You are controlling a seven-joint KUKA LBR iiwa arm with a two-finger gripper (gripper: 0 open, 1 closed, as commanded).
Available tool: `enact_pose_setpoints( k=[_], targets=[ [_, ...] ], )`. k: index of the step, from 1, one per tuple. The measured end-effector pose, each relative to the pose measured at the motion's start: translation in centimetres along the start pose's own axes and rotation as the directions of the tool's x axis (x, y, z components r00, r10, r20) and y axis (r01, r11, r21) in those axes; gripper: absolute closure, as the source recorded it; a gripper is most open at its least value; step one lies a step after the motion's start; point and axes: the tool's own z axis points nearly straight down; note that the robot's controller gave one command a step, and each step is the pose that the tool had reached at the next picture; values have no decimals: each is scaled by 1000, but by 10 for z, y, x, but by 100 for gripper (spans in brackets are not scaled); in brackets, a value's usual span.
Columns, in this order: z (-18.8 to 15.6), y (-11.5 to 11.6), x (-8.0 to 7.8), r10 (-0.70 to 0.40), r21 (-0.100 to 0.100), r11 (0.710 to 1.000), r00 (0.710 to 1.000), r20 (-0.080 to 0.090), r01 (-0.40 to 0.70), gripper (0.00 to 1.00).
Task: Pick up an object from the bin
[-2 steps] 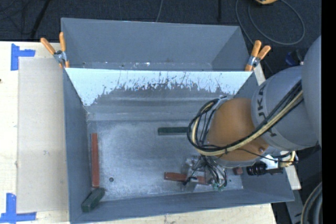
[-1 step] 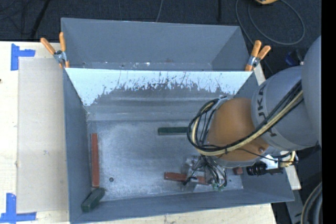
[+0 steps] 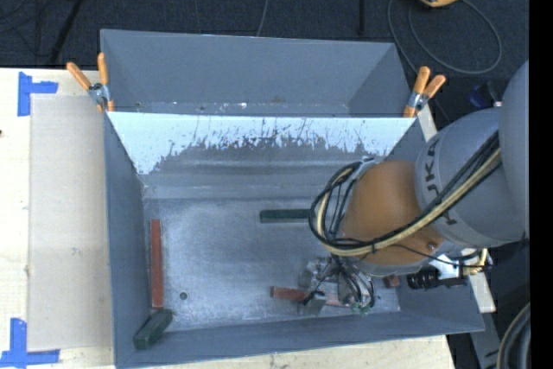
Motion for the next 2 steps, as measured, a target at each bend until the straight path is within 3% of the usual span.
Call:
enact_pose_setpoints(
  k=[1,2],
  targets=[
    [-13,0,1,0,0,1000,1000,-1,0,100],
    [-117,0,-1,-1,-2,1000,1000,10,1,100]
  ],
)
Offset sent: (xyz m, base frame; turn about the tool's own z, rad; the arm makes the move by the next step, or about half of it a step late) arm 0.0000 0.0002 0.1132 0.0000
